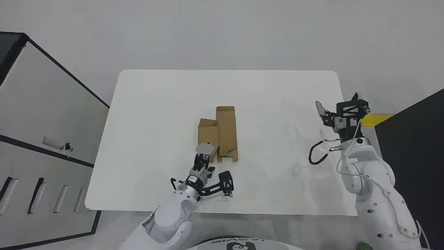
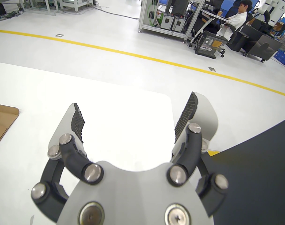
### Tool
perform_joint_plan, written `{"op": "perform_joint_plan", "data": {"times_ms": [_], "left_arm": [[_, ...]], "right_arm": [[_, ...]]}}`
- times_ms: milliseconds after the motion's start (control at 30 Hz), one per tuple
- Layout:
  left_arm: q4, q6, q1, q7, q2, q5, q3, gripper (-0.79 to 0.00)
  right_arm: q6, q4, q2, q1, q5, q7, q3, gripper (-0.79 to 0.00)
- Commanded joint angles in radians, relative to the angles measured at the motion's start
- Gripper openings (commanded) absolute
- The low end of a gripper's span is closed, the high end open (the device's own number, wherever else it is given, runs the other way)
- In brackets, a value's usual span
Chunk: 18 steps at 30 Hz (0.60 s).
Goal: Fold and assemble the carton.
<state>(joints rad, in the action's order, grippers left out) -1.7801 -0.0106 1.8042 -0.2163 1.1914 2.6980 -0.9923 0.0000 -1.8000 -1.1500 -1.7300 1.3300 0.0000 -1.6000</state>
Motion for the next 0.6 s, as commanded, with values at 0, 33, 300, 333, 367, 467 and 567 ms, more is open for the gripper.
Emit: {"op": "perform_joint_plan", "data": {"times_ms": [0, 33, 300, 333, 367, 467, 567], "left_arm": [[-0.001, 0.001, 0.001, 0.001, 0.000, 0.000, -0.001, 0.000], [-0.001, 0.001, 0.001, 0.001, 0.000, 0.000, -0.001, 0.000], [0.051, -0.028, -0.023, 0.021, 0.008, -0.060, 0.007, 0.000], [0.058, -0.033, -0.026, 0.021, 0.009, -0.064, 0.008, 0.000], [0.064, -0.038, -0.029, 0.018, 0.010, -0.066, 0.009, 0.000], [0.076, -0.052, -0.035, 0.010, 0.013, -0.067, 0.011, -0.034], [0.083, -0.060, -0.039, 0.006, 0.015, -0.066, 0.008, -0.108]], "right_arm": [[0.000, 0.000, 0.000, 0.000, 0.000, 0.000, 0.000, 0.000], [0.000, 0.000, 0.000, 0.000, 0.000, 0.000, 0.000, 0.000], [0.000, 0.000, 0.000, 0.000, 0.000, 0.000, 0.000, 0.000], [0.000, 0.000, 0.000, 0.000, 0.000, 0.000, 0.000, 0.000], [0.000, 0.000, 0.000, 0.000, 0.000, 0.000, 0.000, 0.000], [0.000, 0.000, 0.000, 0.000, 0.000, 0.000, 0.000, 0.000], [0.000, 0.000, 0.000, 0.000, 0.000, 0.000, 0.000, 0.000]]}}
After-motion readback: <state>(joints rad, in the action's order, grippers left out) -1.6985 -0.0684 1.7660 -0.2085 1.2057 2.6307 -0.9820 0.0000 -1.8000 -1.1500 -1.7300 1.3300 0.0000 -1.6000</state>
